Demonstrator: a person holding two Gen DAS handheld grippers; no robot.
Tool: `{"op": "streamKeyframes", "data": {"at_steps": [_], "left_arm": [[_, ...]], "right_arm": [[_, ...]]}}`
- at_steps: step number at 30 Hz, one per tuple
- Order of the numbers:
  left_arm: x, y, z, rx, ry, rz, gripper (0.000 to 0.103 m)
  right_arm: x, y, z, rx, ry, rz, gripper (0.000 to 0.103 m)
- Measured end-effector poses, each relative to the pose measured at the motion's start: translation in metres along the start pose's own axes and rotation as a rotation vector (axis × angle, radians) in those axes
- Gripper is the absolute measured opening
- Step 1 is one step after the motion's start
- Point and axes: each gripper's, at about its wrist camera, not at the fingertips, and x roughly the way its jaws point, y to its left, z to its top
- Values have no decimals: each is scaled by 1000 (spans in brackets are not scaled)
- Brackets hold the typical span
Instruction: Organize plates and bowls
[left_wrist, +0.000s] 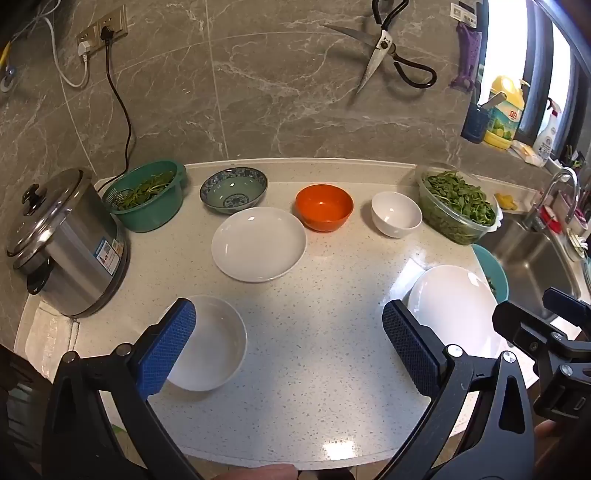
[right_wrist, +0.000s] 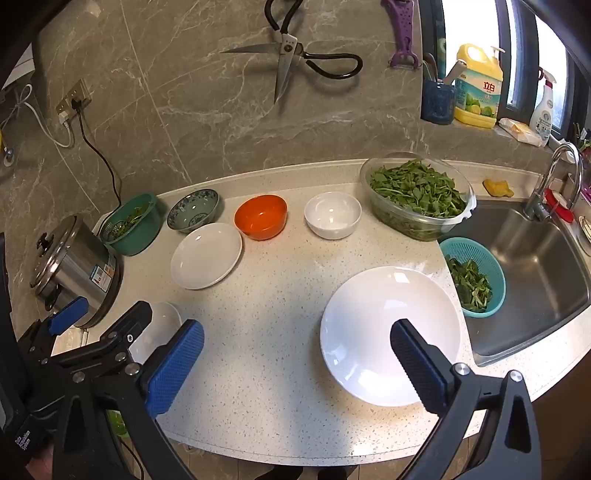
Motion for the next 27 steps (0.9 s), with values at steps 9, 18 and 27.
{"op": "streamKeyframes", "data": {"at_steps": [9,18,27], "left_arm": [[7,1,-2,2,13,0,103],[6,2,-2,1,16,1,103],[6,5,-3,-3,16,1,103]], "right_arm": [[1,0,1,2,-1,-1,103],[3,2,0,-4,10,-5,103],[2,2,-1,-4,11,-5,103]]}}
